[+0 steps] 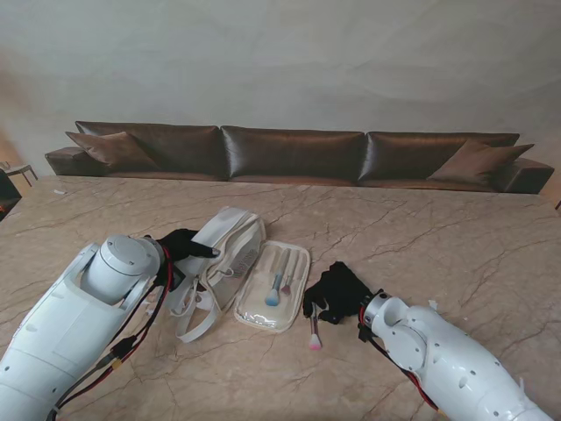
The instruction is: Pack the cosmetics bag
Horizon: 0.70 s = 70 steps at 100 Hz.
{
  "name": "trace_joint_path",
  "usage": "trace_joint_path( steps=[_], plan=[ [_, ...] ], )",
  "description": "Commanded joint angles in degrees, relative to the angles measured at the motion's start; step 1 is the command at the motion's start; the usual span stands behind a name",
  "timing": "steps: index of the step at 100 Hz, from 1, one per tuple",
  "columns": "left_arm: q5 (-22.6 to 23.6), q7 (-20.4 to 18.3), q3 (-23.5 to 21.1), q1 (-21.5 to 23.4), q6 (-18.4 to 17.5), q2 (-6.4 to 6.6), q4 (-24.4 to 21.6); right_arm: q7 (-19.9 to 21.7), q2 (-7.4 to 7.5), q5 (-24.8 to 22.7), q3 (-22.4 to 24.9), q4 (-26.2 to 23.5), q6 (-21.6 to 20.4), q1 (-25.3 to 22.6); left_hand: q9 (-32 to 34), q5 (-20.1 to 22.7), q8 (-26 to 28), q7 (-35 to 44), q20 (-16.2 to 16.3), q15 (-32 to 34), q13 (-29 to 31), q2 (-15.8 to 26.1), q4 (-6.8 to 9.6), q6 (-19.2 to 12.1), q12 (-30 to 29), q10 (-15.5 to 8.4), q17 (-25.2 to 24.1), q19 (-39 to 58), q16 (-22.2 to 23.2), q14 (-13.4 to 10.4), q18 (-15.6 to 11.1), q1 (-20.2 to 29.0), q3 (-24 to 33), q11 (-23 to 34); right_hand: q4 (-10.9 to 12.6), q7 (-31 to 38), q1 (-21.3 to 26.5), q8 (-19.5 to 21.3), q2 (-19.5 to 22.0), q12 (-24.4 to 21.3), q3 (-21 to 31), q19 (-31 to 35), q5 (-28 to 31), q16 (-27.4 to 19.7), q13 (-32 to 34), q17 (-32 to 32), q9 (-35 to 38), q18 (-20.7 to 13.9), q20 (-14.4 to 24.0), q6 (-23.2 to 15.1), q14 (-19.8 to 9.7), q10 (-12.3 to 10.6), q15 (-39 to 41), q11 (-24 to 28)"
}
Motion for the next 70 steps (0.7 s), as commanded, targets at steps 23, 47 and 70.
trace_joint_path(
  steps=[23, 47, 70],
  plan=[
    [-0.3, -0.1, -0.1, 0.1, 0.1, -0.39, -0.4, -8.6, 0.95, -7.8, -4.3, 2.7, -0.7, 1.8, 0.4, 3.6, 1.5, 5.9, 1.2, 0.4, -0.6, 7.1, 2.01, -9.1, 0.5, -0.9, -0.2, 0.0, 0.5, 0.7, 1.4, 5.8, 2.7, 1.1, -3.6, 3.7, -4.5, -6.2, -9.6, -1.6, -2.6, 3.3, 2.8, -0.8, 4.1, -0.4, 3.3, 0.9, -0.9, -1.5, 0.1, -2.9, -0.9, 2.5],
    [-0.3, -0.1, -0.2, 0.3, 0.1, -0.38, -0.4, -15.5, 1.34, -11.4, -9.3, 5.4, 0.2, 4.5, 0.3, 3.5, 1.5, 5.9, 1.2, 0.4, -0.5, 7.1, 2.02, -9.1, 0.5, -0.8, -0.1, 0.0, 0.6, 0.6, 1.4, 5.9, 2.7, 1.0, -4.4, 10.4, -4.1, -11.1, -11.0, -2.3, -2.7, 5.2, 10.0, -0.7, 2.7, 0.9, 2.5, 0.0, -1.4, -2.3, -1.0, -3.2, -0.4, 2.7],
    [-0.3, 0.1, -0.3, 0.5, 0.1, -0.41, -0.5, -14.5, 2.67, -14.5, -10.8, 4.5, 0.0, 5.5, 0.4, 3.5, 1.5, 5.9, 1.2, 0.4, -0.6, 7.1, 2.00, -9.1, 0.6, -1.0, -0.1, 0.0, 0.6, 0.6, 1.4, 5.8, 2.7, 1.1, -4.3, 11.6, -4.3, -8.4, -10.9, -9.6, -1.5, 6.0, 12.4, -3.9, -4.7, -0.1, -8.8, -1.2, -2.3, 0.2, -1.9, -1.0, -2.4, -0.9]
  ],
)
